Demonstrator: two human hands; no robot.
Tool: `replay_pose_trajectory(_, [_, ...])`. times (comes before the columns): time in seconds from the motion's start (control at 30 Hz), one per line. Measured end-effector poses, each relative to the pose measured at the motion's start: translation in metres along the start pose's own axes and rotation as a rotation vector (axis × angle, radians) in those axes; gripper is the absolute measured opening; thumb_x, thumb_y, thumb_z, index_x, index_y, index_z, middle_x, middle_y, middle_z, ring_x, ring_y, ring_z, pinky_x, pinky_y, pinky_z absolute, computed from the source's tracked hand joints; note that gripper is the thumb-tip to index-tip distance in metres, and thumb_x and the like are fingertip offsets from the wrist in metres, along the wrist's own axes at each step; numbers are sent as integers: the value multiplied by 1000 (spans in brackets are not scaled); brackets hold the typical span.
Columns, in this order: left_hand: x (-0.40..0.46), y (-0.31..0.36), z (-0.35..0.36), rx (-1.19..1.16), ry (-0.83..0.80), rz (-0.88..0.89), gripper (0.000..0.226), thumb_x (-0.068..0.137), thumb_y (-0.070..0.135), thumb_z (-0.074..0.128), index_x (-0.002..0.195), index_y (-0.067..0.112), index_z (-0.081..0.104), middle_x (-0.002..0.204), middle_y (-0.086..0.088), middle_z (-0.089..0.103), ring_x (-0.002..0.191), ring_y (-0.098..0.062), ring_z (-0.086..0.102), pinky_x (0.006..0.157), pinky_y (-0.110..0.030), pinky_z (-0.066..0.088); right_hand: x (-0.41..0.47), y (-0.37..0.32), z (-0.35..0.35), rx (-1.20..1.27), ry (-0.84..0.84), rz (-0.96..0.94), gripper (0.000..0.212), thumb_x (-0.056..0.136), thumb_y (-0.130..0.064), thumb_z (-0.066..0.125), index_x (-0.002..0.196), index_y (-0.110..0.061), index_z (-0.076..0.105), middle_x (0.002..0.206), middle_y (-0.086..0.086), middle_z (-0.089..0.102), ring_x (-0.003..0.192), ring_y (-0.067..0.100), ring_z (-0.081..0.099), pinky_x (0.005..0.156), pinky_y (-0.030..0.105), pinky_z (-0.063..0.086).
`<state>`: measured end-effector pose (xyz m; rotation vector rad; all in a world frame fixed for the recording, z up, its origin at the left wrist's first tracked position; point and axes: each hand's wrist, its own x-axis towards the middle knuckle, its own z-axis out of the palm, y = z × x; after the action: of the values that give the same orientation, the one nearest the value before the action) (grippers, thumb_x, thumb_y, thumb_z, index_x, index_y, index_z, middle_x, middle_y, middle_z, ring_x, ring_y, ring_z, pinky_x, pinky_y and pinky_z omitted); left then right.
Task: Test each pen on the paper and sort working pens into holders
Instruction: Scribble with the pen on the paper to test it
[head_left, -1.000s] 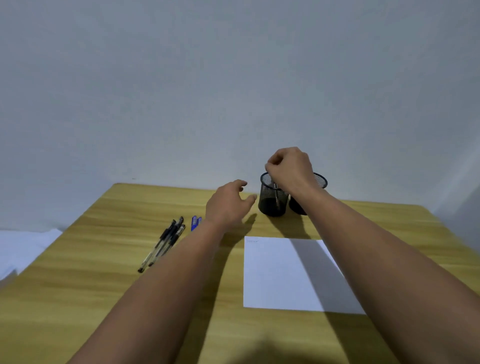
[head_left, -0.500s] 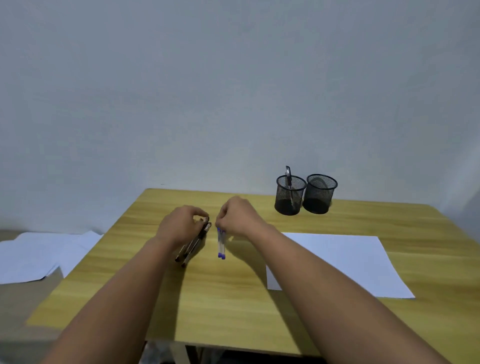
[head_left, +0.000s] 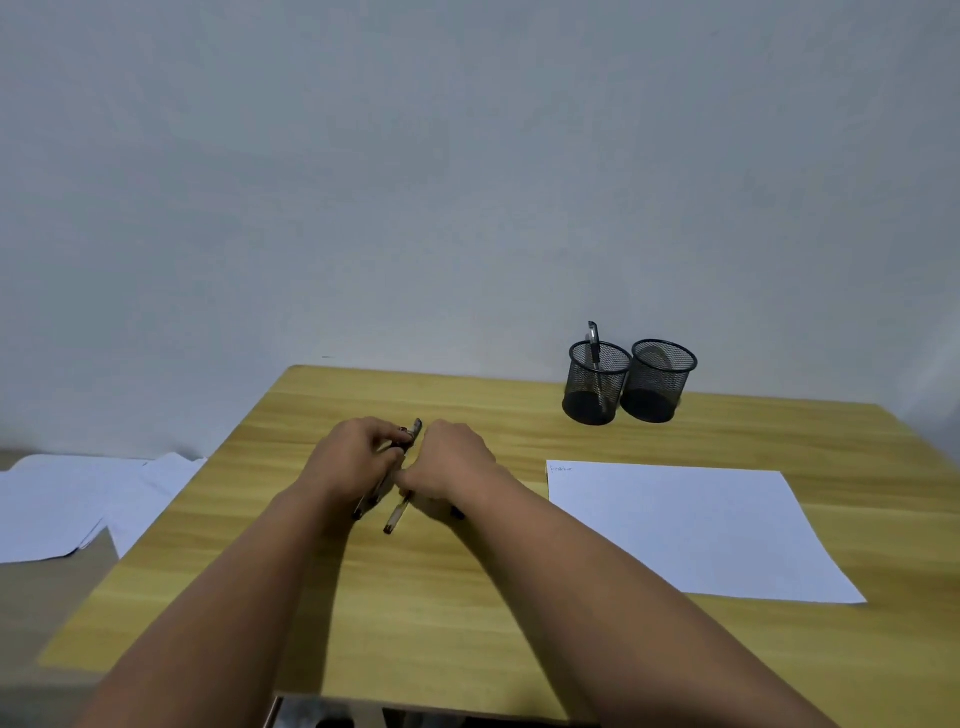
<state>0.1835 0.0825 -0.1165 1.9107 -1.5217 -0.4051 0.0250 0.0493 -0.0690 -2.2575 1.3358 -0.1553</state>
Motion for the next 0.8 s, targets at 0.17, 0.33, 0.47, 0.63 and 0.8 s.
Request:
replay_pose_trajectory(0.17, [1, 4, -1, 39, 6, -6, 29, 90, 18, 68, 116, 28, 75, 124, 7, 68, 115, -16, 61, 97, -44, 53, -4, -9, -11, -93, -11, 33, 32, 90, -22, 71, 120, -15, 61, 121, 8, 67, 116, 31, 65, 80, 35, 51])
replay_pose_trajectory(0.33, [-4, 21, -4, 177, 63, 59, 51, 88, 28, 72, 137, 35, 60, 144, 6, 58, 130, -21, 54, 101, -50, 49, -9, -10, -37, -100, 8, 33, 33, 88, -44, 75, 95, -16, 60, 103, 5, 71, 97, 27, 68, 75, 34, 51])
replay_pose_trajectory(0.47, [-7, 46, -6, 159, 96, 151, 36, 87, 39, 74, 122, 39, 69, 126, 14, 70, 118, -15, 63, 95, -44, 51, -21, 9, -76, 208, -58, -2, 25, 81, -29, 80, 70, -8, 71, 62, 7, 74, 49, 19, 61, 55, 27, 50])
replay_pose_trajectory(0.63, [-15, 84, 1, 106, 71, 170, 18, 90, 38, 73, 106, 34, 78, 100, 15, 77, 97, -11, 67, 87, -38, 53, -44, 58, -109, 630, 33, 29, 19, 92, -13, 78, 101, 4, 76, 82, 11, 76, 56, 14, 67, 49, 20, 46])
replay_pose_trajectory(0.8, [-27, 124, 23, -117, -36, 159, 16, 88, 40, 74, 99, 30, 80, 82, 12, 77, 82, -13, 71, 80, -38, 57, -67, 99, -100, 1039, 172, 100, 16, 96, -25, 77, 101, -10, 75, 83, 1, 74, 56, 8, 64, 50, 19, 46])
